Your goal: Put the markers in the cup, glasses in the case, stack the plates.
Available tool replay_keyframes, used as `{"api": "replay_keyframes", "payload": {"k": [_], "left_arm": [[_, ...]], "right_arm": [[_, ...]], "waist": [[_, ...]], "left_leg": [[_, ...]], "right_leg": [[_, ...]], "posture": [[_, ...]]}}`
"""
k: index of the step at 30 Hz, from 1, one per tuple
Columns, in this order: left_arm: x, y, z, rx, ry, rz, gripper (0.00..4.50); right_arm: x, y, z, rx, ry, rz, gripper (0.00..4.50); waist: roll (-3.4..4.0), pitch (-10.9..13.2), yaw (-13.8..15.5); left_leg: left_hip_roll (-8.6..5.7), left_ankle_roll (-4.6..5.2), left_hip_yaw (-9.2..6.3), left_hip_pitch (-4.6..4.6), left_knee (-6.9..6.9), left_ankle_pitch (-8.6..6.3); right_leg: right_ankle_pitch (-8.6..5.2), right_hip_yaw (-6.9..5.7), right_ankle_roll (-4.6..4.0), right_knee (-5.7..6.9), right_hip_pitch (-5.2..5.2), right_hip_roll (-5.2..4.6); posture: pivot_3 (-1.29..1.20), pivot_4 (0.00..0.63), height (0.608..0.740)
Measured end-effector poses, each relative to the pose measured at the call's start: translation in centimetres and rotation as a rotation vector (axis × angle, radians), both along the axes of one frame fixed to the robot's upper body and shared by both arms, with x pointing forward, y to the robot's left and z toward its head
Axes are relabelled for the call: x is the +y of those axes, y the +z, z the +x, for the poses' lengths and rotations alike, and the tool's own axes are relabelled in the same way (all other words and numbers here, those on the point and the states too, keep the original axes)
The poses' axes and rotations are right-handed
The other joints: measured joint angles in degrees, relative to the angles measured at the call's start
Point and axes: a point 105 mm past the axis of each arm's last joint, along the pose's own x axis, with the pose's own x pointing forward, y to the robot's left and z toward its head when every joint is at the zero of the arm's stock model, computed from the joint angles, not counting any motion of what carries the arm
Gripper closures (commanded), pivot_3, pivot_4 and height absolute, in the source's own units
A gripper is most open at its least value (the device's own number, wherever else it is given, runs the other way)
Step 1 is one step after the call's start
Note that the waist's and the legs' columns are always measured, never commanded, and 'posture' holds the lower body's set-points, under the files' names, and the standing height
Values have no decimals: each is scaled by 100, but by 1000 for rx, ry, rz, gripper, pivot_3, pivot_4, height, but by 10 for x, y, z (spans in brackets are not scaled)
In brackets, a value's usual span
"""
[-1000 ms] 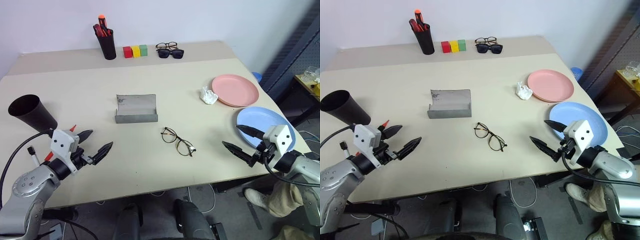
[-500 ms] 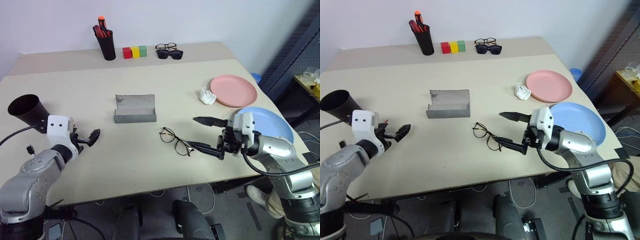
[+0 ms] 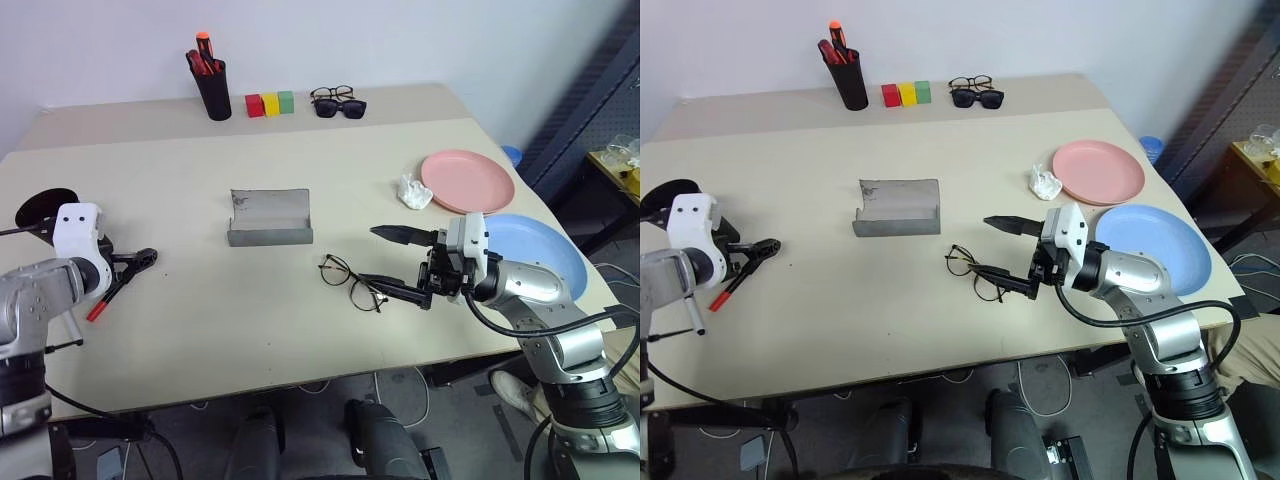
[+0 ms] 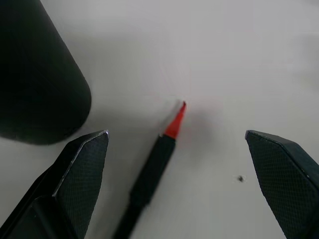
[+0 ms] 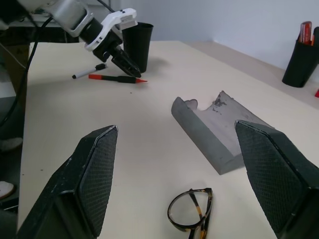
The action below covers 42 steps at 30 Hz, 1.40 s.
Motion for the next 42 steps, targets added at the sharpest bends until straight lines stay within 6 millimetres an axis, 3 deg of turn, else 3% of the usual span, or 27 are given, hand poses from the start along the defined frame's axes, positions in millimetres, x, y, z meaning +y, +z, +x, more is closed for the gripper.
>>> {"api": "replay_keyframes", "payload": {"k": [4, 6, 14, 20, 24, 27, 29, 33, 35, 42], "left_arm": [[-4, -14, 7, 100, -60, -28, 0], [-7, -18, 11, 152, -99, -15, 543], [-6, -22, 14, 230, -160, 47, 4313], [-8, -21, 9, 229, -189, 65, 4414], [-35, -16, 1, 98, -344, 73, 4414], [-68, 24, 10, -296, -445, 116, 4414], [-77, 60, 10, -568, -408, 180, 4414], [-67, 106, 19, -833, -199, 304, 4414], [-44, 121, 25, -897, -23, 353, 4414], [28, 123, 27, -932, 368, 538, 4414]], "right_arm": [[-4, 0, 0, -1, -31, 1, 692], [-4, 1, -1, -6, -38, 2, 635], [-3, 4, -3, -6, -62, 2, 635], [-3, 6, -2, -8, -71, 4, 635], [-5, 7, 4, -7, -83, 11, 635], [-8, 6, 9, -2, -93, 20, 635], [-6, 8, 12, -10, -92, 33, 635], [1, 13, 24, -23, -90, 50, 635], [8, 18, 26, -44, -72, 60, 635], [14, 27, 31, -71, -66, 60, 635]], "waist": [[0, 0, 6], [0, 0, 24], [6, -4, 11], [7, -4, 0], [1, 0, 4], [-3, 1, 75], [-5, 1, 140], [-4, 0, 175], [-5, 0, 166], [-6, 0, 159]], "left_leg": [[0, 0, 1, -3, -6, 0], [0, 0, -1, -1, -6, 0], [0, 0, 5, 37, -6, 0], [0, 0, 9, 37, -13, 0], [2, 0, 10, 13, -12, 0], [3, -2, 6, -10, -1, 1], [1, -2, 9, -12, 4, 1], [0, -3, 1, -5, 13, 5], [0, -3, 0, 2, 15, 6], [0, -3, 3, 8, 1, 6]], "right_leg": [[-1, 0, 2, 3, -5, -1], [-2, -2, 3, 7, -5, 1], [-12, 2, 18, 15, 18, -3], [-8, 6, 10, 15, 17, -5], [-5, 6, 4, 13, -1, -7], [-4, 2, 3, 10, -11, -11], [-2, 3, 2, 9, -11, -9], [2, 1, 1, 17, -4, 0], [3, 2, 2, 23, 2, 2], [1, 1, 10, 24, 1, 2]], "posture": [[0, 150, 740], [0, 150, 740], [0, 150, 740], [0, 150, 740], [0, 150, 740], [0, 150, 740], [0, 150, 740], [0, 150, 740], [0, 150, 740], [0, 150, 740]]}}
